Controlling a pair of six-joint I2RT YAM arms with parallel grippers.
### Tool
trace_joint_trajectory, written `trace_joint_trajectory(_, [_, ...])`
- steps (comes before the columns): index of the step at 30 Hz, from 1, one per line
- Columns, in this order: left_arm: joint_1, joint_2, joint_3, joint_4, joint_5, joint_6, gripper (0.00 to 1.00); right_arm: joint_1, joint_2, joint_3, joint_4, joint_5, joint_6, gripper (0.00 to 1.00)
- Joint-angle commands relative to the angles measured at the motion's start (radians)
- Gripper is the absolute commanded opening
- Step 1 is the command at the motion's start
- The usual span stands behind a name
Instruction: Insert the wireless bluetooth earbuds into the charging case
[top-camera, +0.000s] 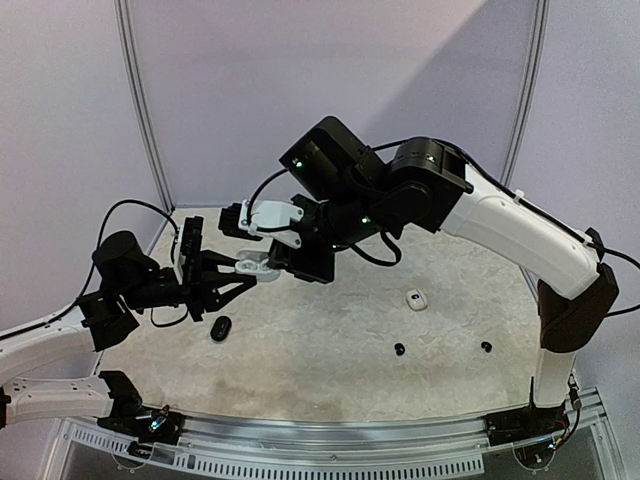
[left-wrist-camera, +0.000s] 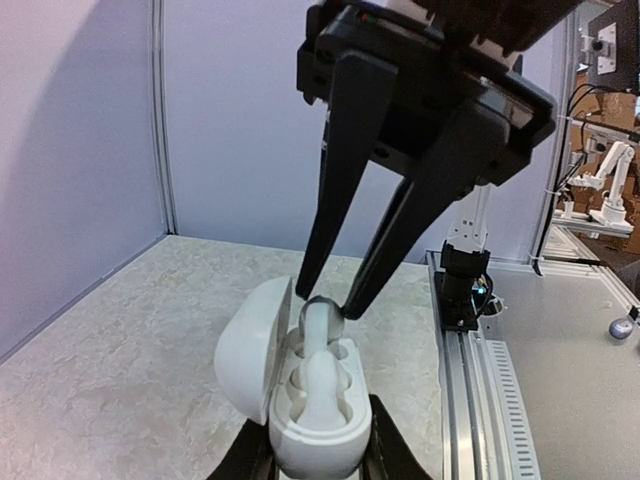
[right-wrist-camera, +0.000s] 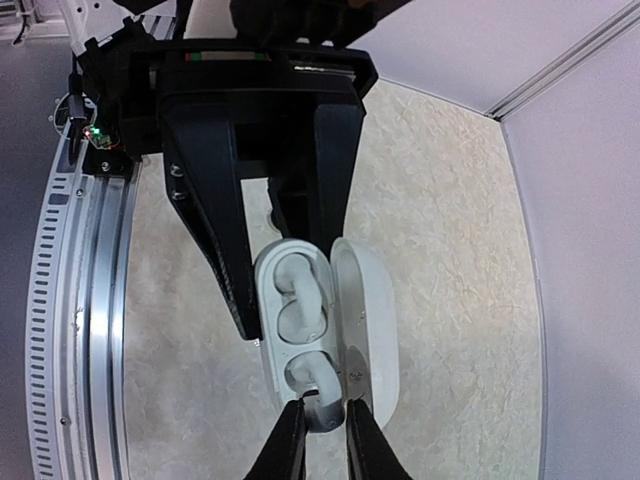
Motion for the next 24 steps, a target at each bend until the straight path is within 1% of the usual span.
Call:
trace_joint_trajectory(1, [-0.003,-0.002,0.019,0.021,0.034,0.022,0.00,-0.006,0.031,0.027,-0.059,-0.017,-0.003,0.13])
trace_joint_trajectory(4, [-0.004,-0.001,0.021,0.021,0.042,0.026,0.00,-0.006,0.028,0.027,-0.056,-0.020,-0.003,0.09])
trace_joint_trajectory(7, [-0.008,-0.001,0.022,0.021,0.049,0.032,0.00,-0.007,0.026,0.027,-0.055,-0.025,-0.003,0.08])
trace_joint_trajectory(8, [-0.010,-0.001,0.021,0.020,0.053,0.036,0.00,-0.006,0.025,0.027,-0.053,-0.028,-0.002,0.09])
trace_joint_trajectory(10, [-0.013,0.002,0.024,0.020,0.057,0.043,0.00,-0.006,0.027,0.027,-0.044,-0.030,0.000,0.13])
trace_joint_trajectory(20, [-0.021,0.005,0.028,0.013,0.064,0.054,0.00,-0.005,0.038,0.027,-0.038,-0.032,-0.002,0.12])
trace_joint_trajectory(24, [-0.026,0.009,0.029,0.016,0.065,0.062,0.00,-0.006,0.046,0.035,-0.033,-0.026,-0.002,0.17])
